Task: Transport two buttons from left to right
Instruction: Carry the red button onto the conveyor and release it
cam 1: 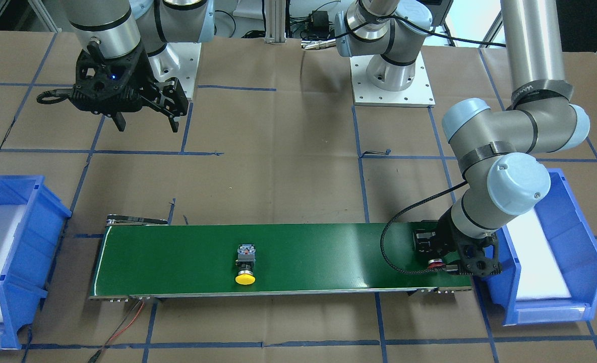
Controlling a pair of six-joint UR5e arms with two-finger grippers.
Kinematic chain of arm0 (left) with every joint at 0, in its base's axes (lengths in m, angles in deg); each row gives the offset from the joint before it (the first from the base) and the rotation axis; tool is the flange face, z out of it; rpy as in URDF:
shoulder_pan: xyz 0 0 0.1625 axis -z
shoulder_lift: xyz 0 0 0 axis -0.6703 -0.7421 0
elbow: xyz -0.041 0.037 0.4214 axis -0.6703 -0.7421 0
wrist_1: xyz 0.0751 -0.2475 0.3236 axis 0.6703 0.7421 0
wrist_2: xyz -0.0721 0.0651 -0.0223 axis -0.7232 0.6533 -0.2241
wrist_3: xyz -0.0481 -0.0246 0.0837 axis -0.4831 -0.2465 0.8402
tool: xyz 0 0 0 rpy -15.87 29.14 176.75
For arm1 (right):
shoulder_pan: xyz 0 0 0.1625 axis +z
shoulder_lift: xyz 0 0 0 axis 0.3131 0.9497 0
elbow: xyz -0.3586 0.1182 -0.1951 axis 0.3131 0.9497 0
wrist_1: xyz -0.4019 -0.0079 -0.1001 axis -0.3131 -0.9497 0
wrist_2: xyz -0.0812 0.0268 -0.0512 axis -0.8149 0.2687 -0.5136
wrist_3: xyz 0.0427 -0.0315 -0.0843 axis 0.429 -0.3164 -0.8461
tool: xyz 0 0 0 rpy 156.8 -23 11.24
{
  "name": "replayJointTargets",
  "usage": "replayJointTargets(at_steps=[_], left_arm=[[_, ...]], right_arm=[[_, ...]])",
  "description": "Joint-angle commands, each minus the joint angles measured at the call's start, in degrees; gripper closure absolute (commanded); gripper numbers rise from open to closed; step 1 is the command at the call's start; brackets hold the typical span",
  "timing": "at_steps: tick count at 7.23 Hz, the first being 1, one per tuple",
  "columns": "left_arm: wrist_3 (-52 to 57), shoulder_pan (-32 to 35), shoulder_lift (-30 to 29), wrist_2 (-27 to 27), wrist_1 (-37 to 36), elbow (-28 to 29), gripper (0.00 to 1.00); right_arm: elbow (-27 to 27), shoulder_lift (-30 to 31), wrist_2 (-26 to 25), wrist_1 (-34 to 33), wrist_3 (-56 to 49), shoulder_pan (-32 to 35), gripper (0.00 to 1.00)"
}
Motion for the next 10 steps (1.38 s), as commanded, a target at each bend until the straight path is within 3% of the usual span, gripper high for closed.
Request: replayJointTargets(at_steps=[1, 3, 4, 6, 10], left_arm=[[0.1, 0.0, 0.9, 0.2, 0.1, 0.9, 0.0], [0.2, 0.3, 4.7, 0.3, 2.2, 1.9, 0.0], [-0.3, 0.4, 8.1, 0.2, 7.5, 1.9, 0.0], [-1.4, 3.2, 14.1, 0.6, 14.7, 1.9, 0.0], [-5.3, 6.3, 22.8, 0.6, 22.9, 0.3, 0.0]], right_arm=[[0.0, -0.1, 0.1, -0.1, -0.7, -0.2, 0.0], [0.2, -2.0, 0.5, -0.5, -1.1, -0.3, 0.0], [0.5, -4.2, 0.4, -0.8, -1.0, -0.5, 0.0], [0.4, -4.7, 0.4, -9.7, -0.6, -0.5, 0.0], [0.4, -8.9, 2.3, -13.0, 0.5, -0.9, 0.0]])
